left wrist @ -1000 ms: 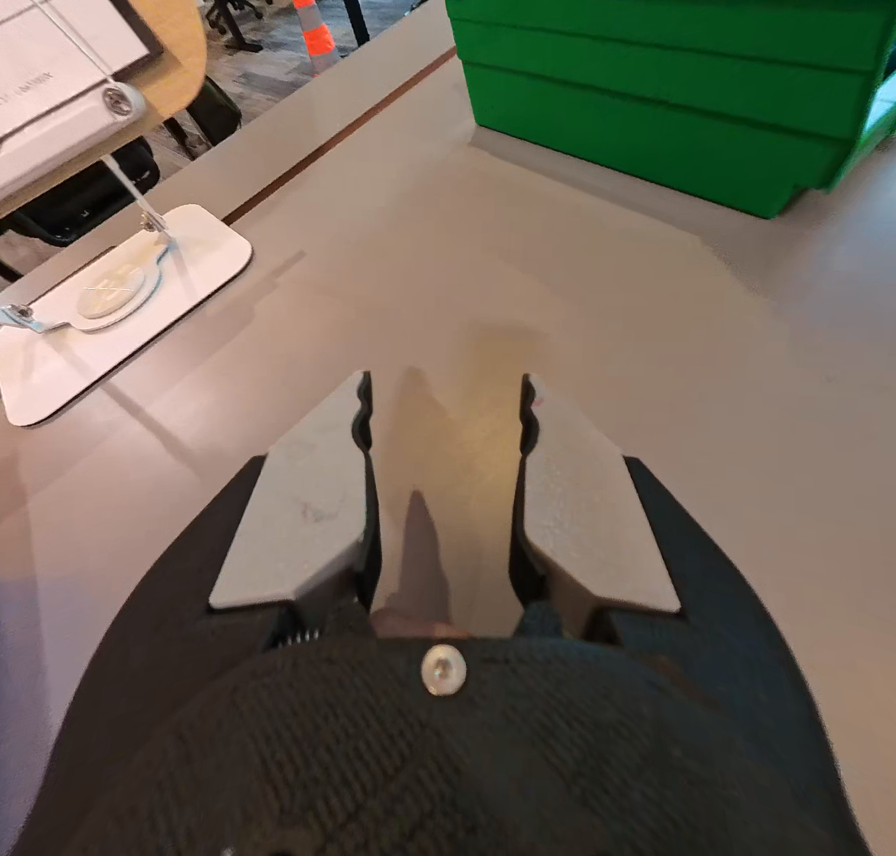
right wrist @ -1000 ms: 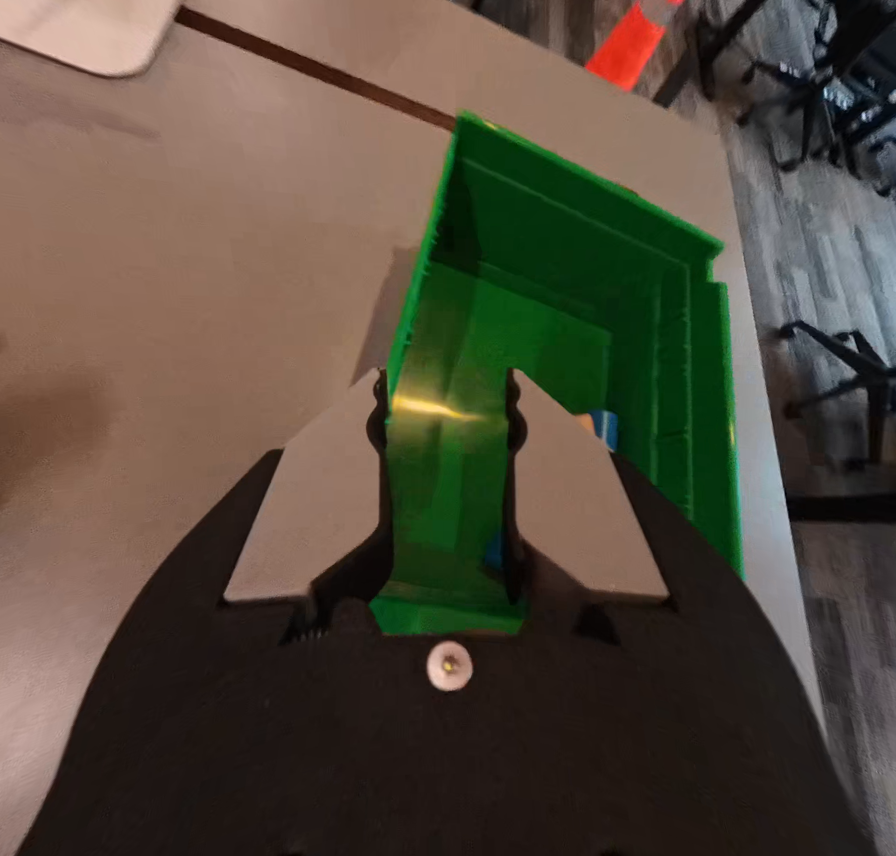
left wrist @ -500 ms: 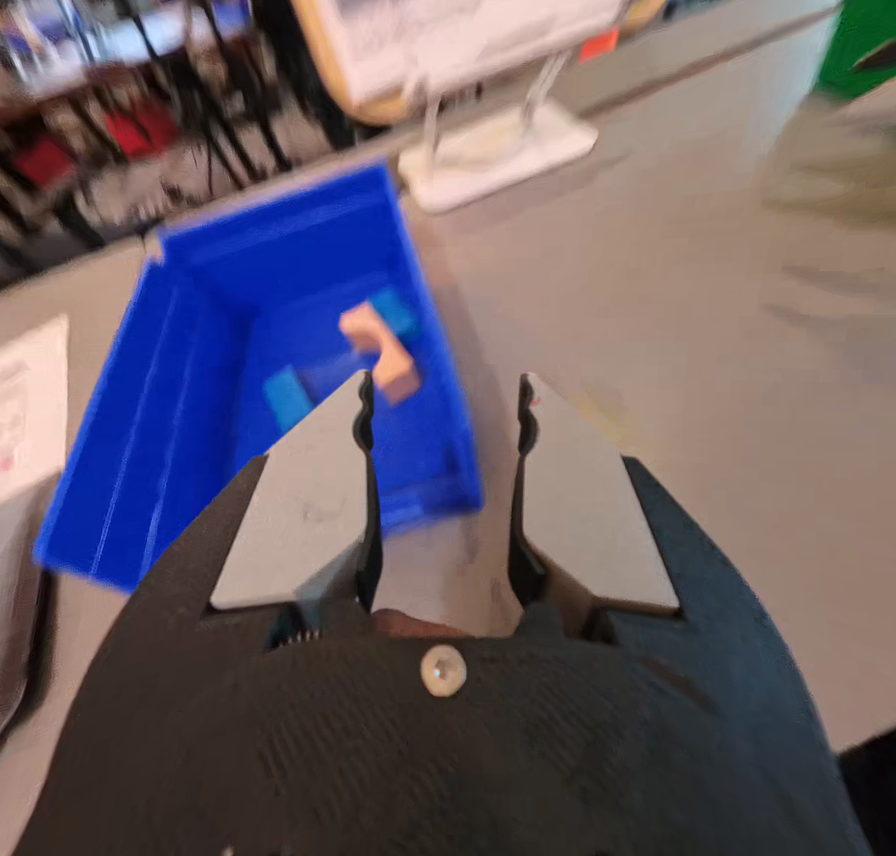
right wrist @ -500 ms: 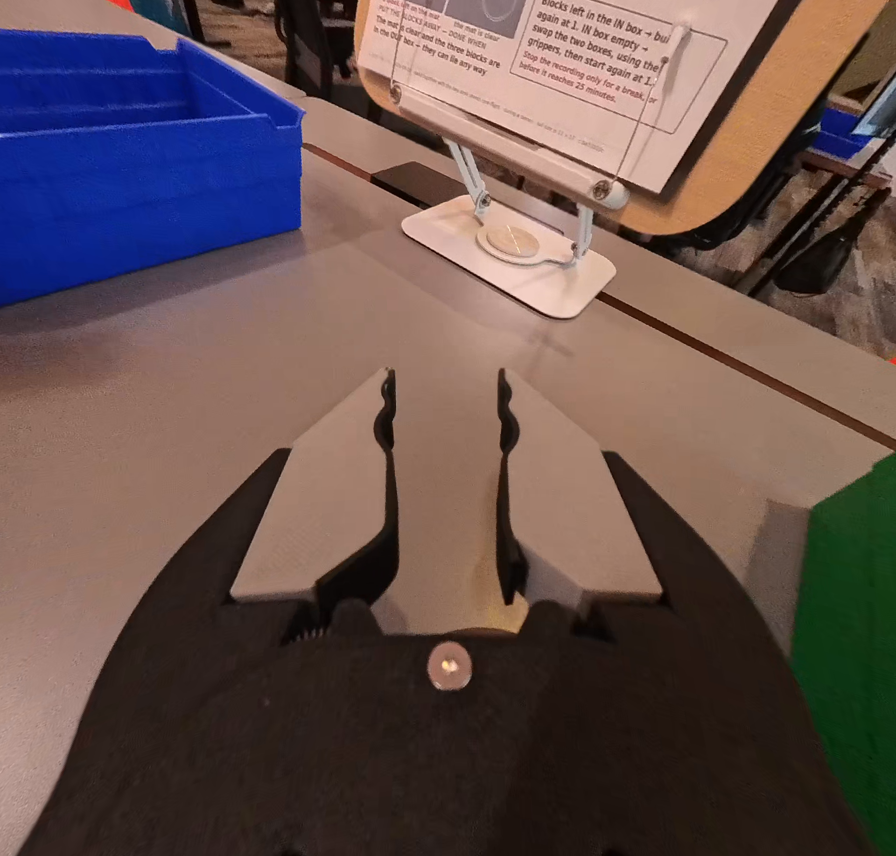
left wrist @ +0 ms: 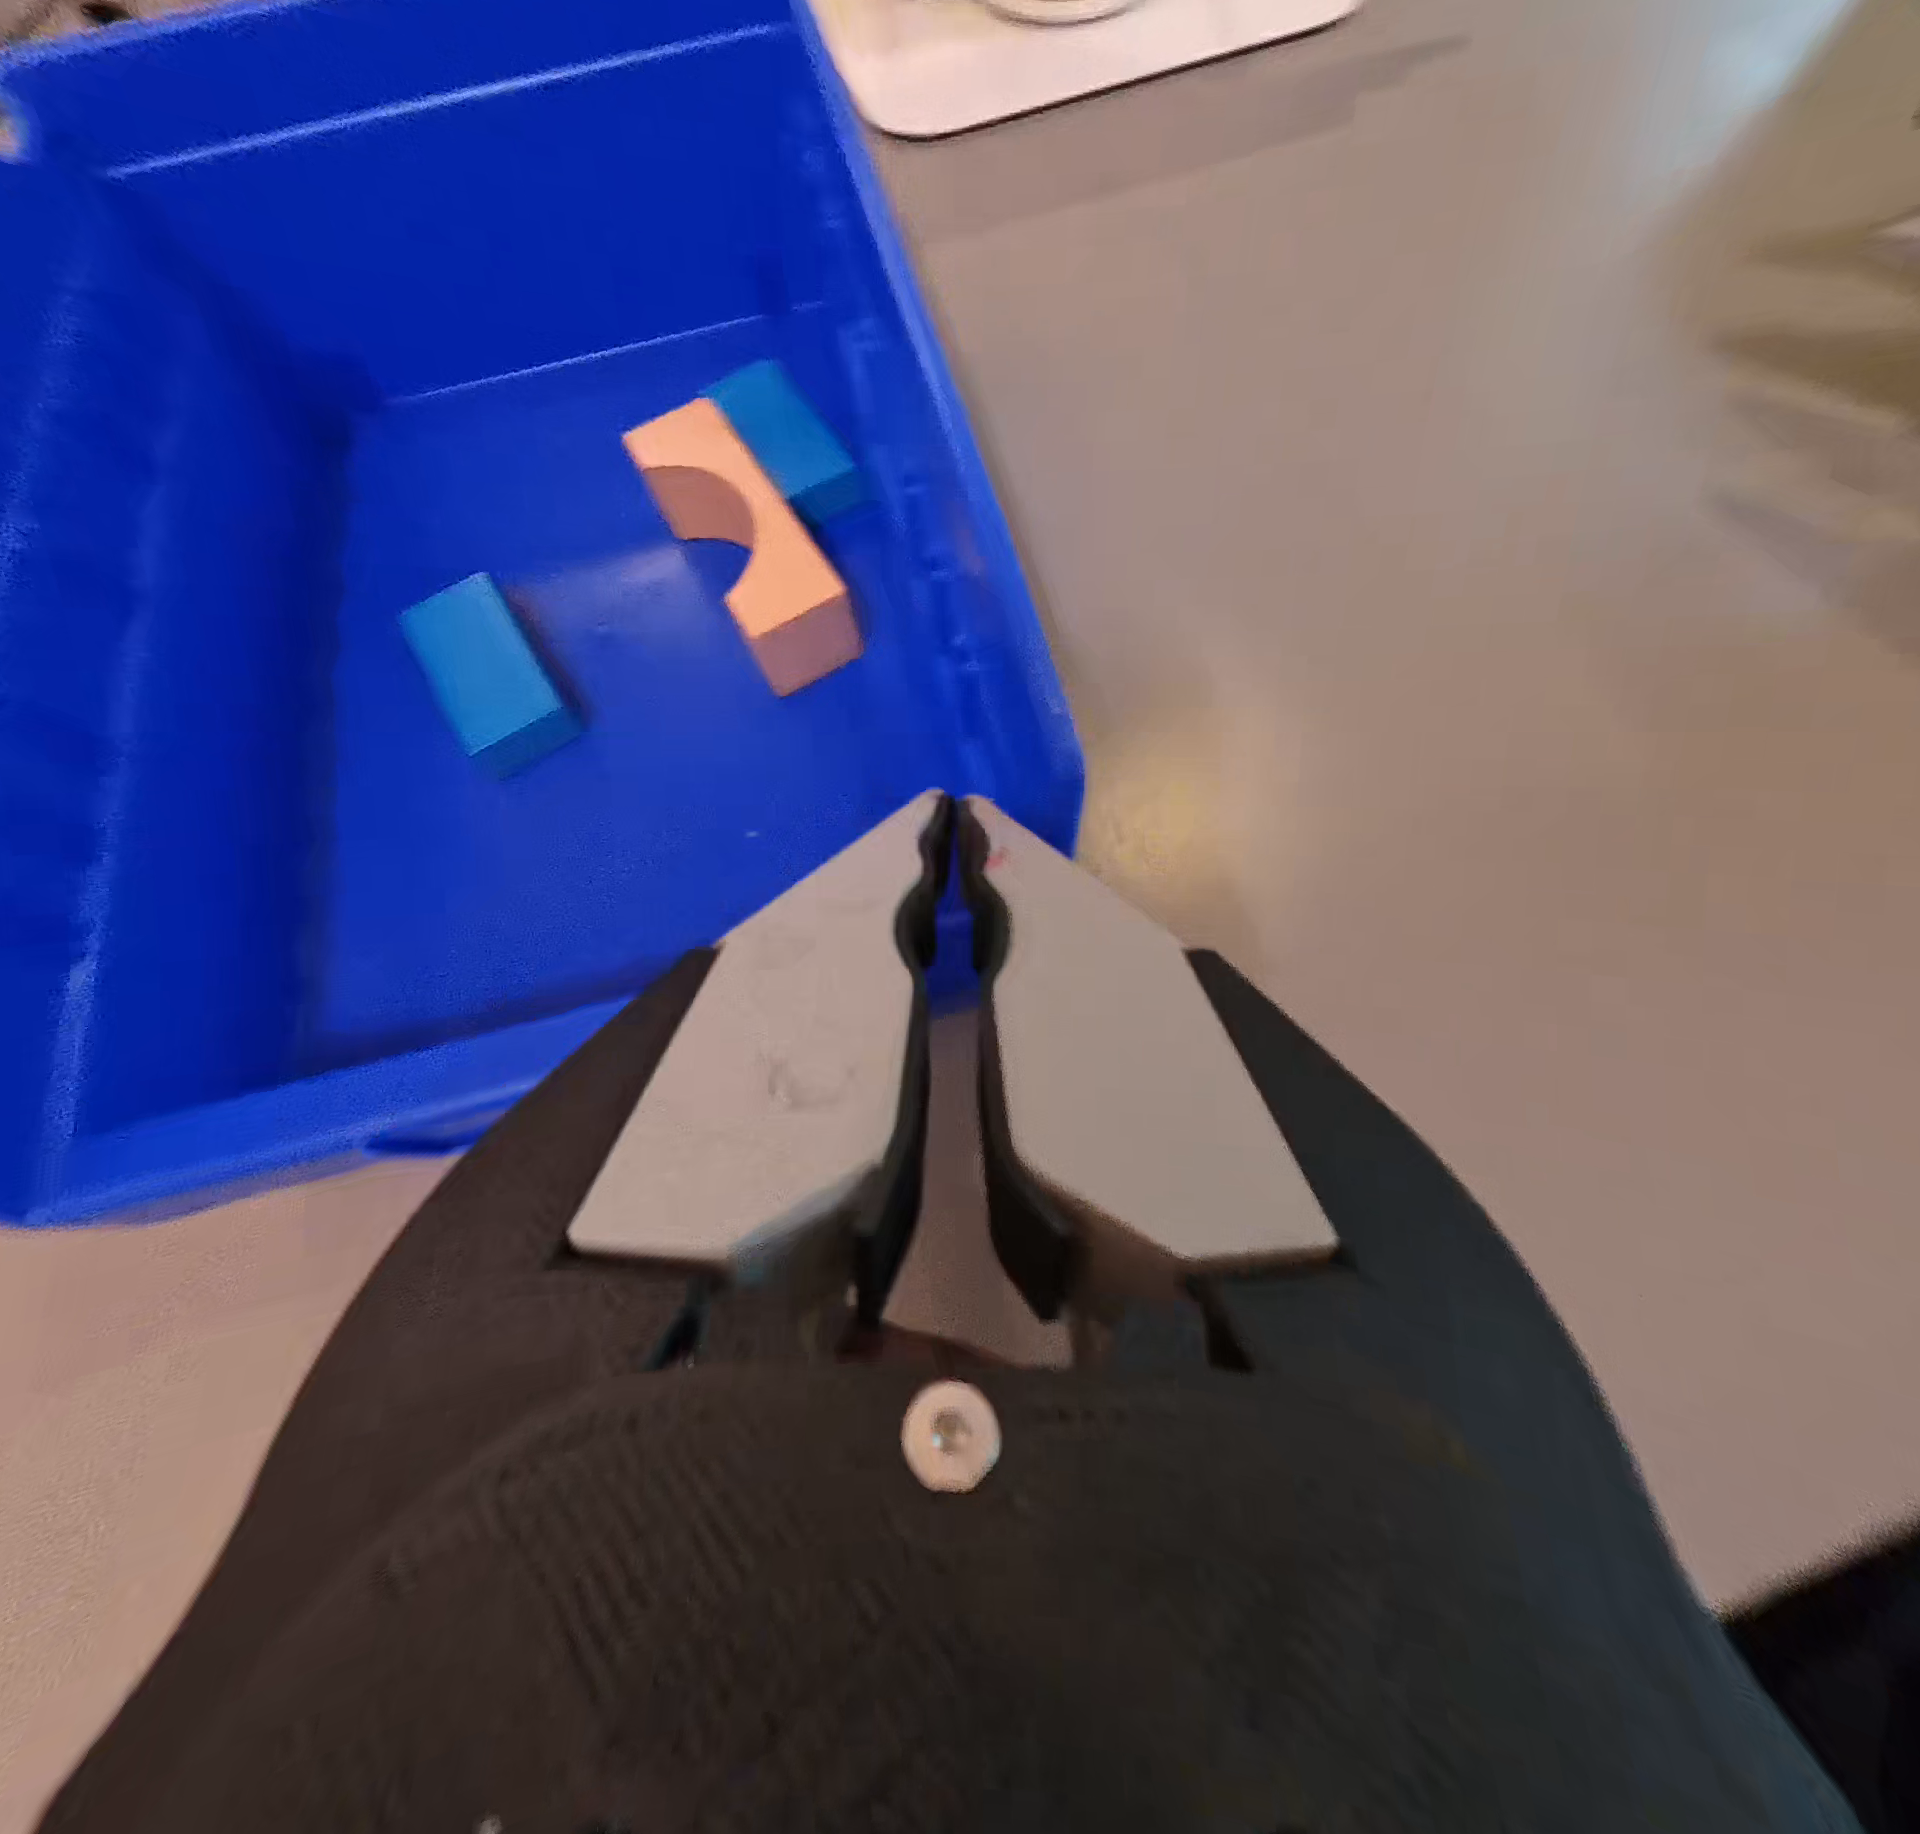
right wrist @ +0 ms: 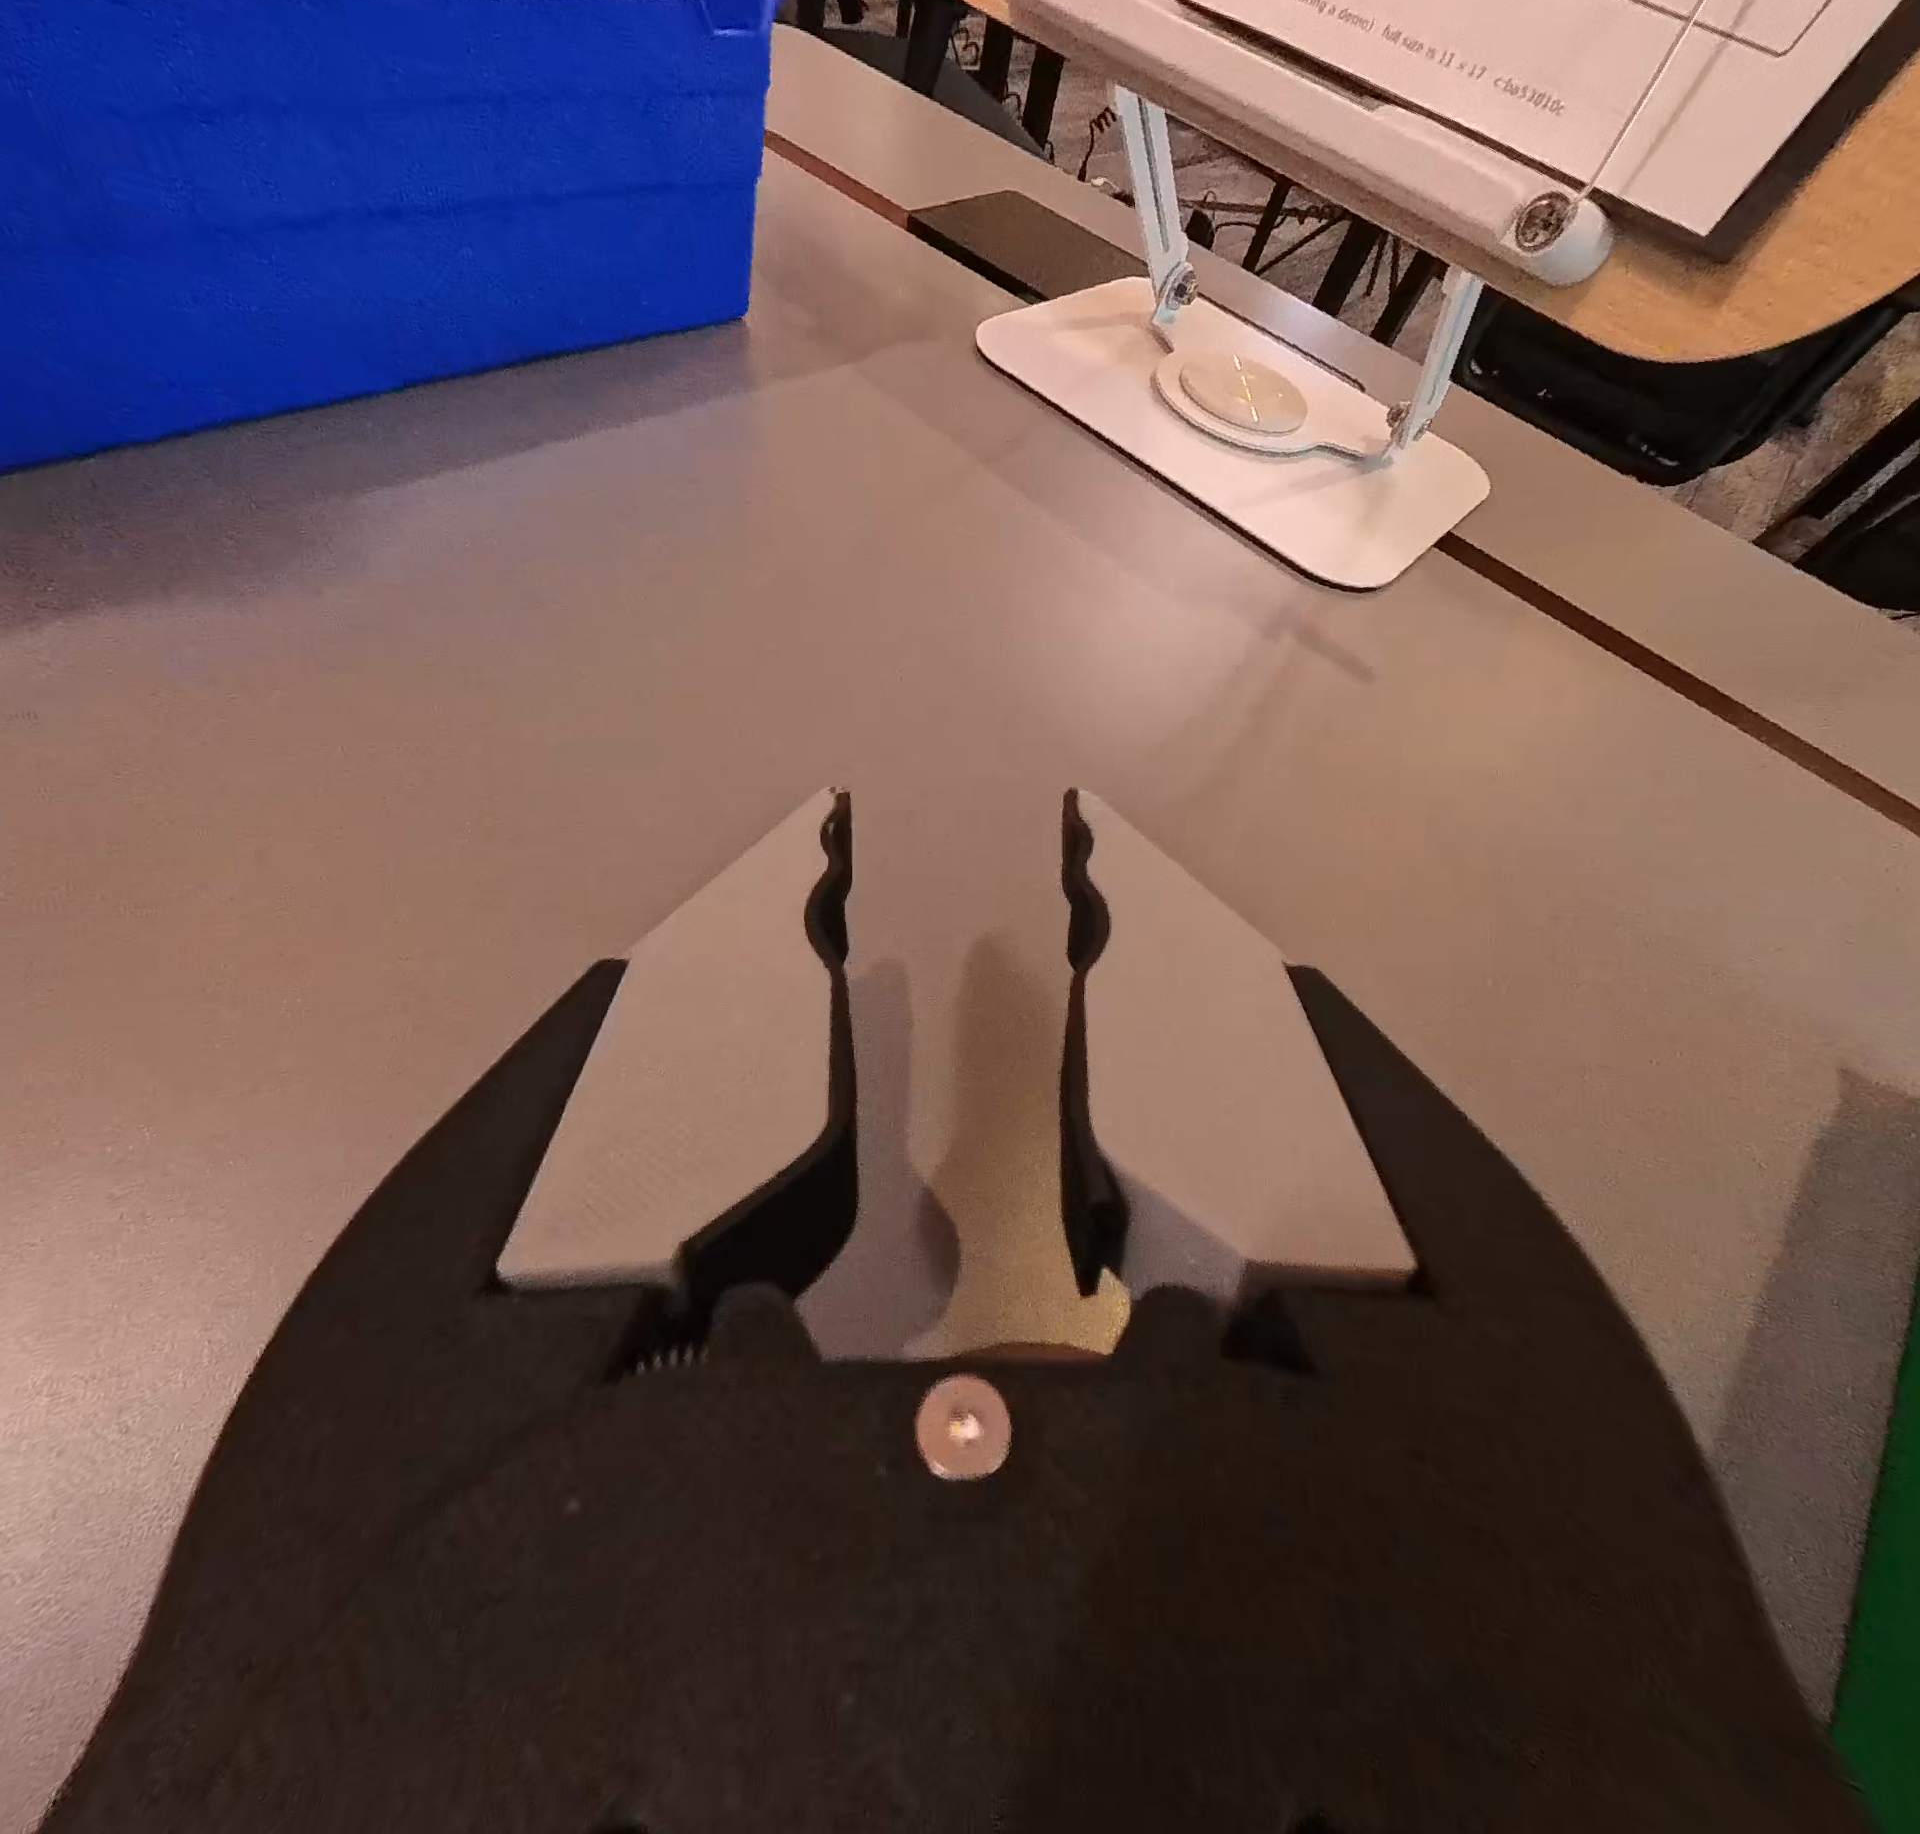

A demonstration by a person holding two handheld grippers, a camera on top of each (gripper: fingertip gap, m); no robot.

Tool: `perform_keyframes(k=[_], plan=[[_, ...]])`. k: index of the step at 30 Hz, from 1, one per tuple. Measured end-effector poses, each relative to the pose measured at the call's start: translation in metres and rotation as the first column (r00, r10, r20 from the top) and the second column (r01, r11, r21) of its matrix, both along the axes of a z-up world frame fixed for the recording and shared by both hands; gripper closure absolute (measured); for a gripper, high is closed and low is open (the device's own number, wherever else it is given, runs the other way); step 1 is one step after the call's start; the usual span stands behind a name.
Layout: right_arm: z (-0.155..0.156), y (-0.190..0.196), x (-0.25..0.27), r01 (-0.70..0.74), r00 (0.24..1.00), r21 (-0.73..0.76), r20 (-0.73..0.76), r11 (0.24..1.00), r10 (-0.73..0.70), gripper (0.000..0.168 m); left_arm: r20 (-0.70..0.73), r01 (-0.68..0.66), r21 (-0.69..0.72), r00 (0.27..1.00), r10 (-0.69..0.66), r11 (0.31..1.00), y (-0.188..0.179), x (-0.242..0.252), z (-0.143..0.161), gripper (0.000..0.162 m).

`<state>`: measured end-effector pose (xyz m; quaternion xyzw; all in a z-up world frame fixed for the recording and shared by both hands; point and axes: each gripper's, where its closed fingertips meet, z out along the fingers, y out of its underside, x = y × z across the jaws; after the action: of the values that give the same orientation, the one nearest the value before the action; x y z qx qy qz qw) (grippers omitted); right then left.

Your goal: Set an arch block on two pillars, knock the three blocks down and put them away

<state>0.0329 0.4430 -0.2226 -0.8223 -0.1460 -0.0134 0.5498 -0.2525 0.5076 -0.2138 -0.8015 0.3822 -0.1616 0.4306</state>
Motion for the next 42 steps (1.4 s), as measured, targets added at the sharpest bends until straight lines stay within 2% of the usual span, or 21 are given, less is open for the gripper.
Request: perform_keyframes(k=[1,2,3,4,5,7,10,13,15,16,19,20,22,23,25,30,33,36,38,40,42], plan=[[0.000,0.000,0.000,0.000,1.000,-0.001,0.004,1.000,0.000,0.130,-0.016,0.005,0.029,1.000,-0.005,1.000,0.000,0.004,0.000,0.158],[-0.001,0.000,0.001,0.002,1.000,-0.003,0.009,1.000,-0.002,0.130,-0.045,-0.009,0.074,0.999,0.013,0.997,0.004,0.002,0.002,0.144],[-0.002,-0.001,0.001,0.004,1.000,-0.005,0.013,1.000,-0.004,0.130,-0.055,-0.042,0.107,0.997,0.048,0.993,0.012,-0.002,0.006,0.114],[-0.003,-0.001,0.002,0.005,1.000,-0.009,0.012,1.000,-0.005,0.131,-0.023,-0.054,0.098,0.998,0.056,0.994,0.017,-0.004,0.011,0.095],[-0.004,-0.001,0.002,0.005,1.000,-0.013,0.008,1.000,-0.005,0.130,0.052,-0.047,0.056,0.998,0.044,0.997,0.019,-0.002,0.018,0.093],[-0.005,0.000,0.001,0.001,1.000,-0.020,-0.006,1.000,-0.001,0.131,0.175,-0.089,0.021,0.981,0.084,0.996,0.035,-0.010,0.038,0.090],[-0.010,0.001,-0.003,-0.012,1.000,-0.040,-0.004,0.999,0.012,0.131,0.118,-0.240,0.095,0.967,0.228,0.966,0.085,-0.034,0.050,0.090],[-0.013,0.000,-0.006,-0.019,0.999,-0.047,0.036,0.999,0.021,0.130,-0.038,-0.303,0.014,0.952,0.304,0.953,0.123,-0.038,0.024,0.090],[-0.013,0.000,-0.007,-0.020,0.999,-0.044,0.049,0.999,0.022,0.130,-0.141,-0.352,0.003,0.926,0.349,0.936,0.145,-0.042,0.004,0.105],[-0.013,0.000,-0.007,-0.022,0.999,-0.044,0.047,0.999,0.024,0.130,-0.191,-0.364,-0.013,0.915,0.355,0.931,0.152,-0.043,-0.008,0.108],[-0.013,0.000,-0.008,-0.026,0.999,-0.045,0.041,0.999,0.028,0.130,-0.314,-0.387,-0.103,0.887,0.339,0.916,0.158,-0.044,-0.041,0.100],[-0.013,-0.001,-0.008,-0.027,0.999,-0.045,0.041,0.999,0.029,0.130,-0.346,-0.384,-0.132,0.882,0.320,0.914,0.156,-0.044,-0.049,0.095],[-0.012,-0.001,-0.009,-0.032,0.999,-0.044,0.039,0.999,0.034,0.130,-0.386,-0.377,-0.157,0.874,0.295,0.913,0.155,-0.043,-0.056,0.096],[-0.011,-0.001,-0.010,-0.035,0.998,-0.042,0.041,0.998,0.037,0.131,-0.402,-0.365,-0.177,0.874,0.271,0.914,0.153,-0.042,-0.059,0.101],[-0.010,-0.001,-0.012,-0.041,0.998,-0.039,0.051,0.998,0.043,0.131,-0.401,-0.327,-0.213,0.889,0.223,0.921,0.151,-0.038,-0.063,0.127],[-0.007,-0.004,-0.016,-0.057,0.996,-0.024,0.065,0.998,0.058,0.131,-0.425,-0.262,-0.219,0.893,0.150,0.940,0.152,-0.038,-0.062,0.130],[-0.005,-0.004,-0.018,-0.074,0.997,-0.027,0.017,0.997,0.075,0.131,-0.424,-0.220,-0.123,0.893,0.149,0.968,0.154,-0.038,-0.054,0.130],[-0.005,-0.005,-0.023,-0.106,0.994,-0.038,-0.040,0.994,0.104,0.131,-0.344,-0.150,0.026,0.927,0.150,0.988,0.152,-0.027,-0.024,0.130],[-0.004,-0.008,-0.031,-0.159,0.984,-0.040,-0.086,0.987,0.155,0.130,-0.249,-0.069,0.131,0.963,0.100,0.989,0.141,-0.010,0.006,0.130],[0.001,-0.015,-0.048,-0.272,0.953,-0.034,-0.149,0.962,0.264,0.128,-0.137,0.066,0.229,0.990,-0.035,0.971,0.116,0.016,0.039,0.130],[0.013,-0.029,-0.071,-0.428,0.881,-0.002,-0.226,0.904,0.416,0.126,-0.014,0.277,0.328,0.957,-0.289,0.903,0.067,0.053,0.073,0.130]])
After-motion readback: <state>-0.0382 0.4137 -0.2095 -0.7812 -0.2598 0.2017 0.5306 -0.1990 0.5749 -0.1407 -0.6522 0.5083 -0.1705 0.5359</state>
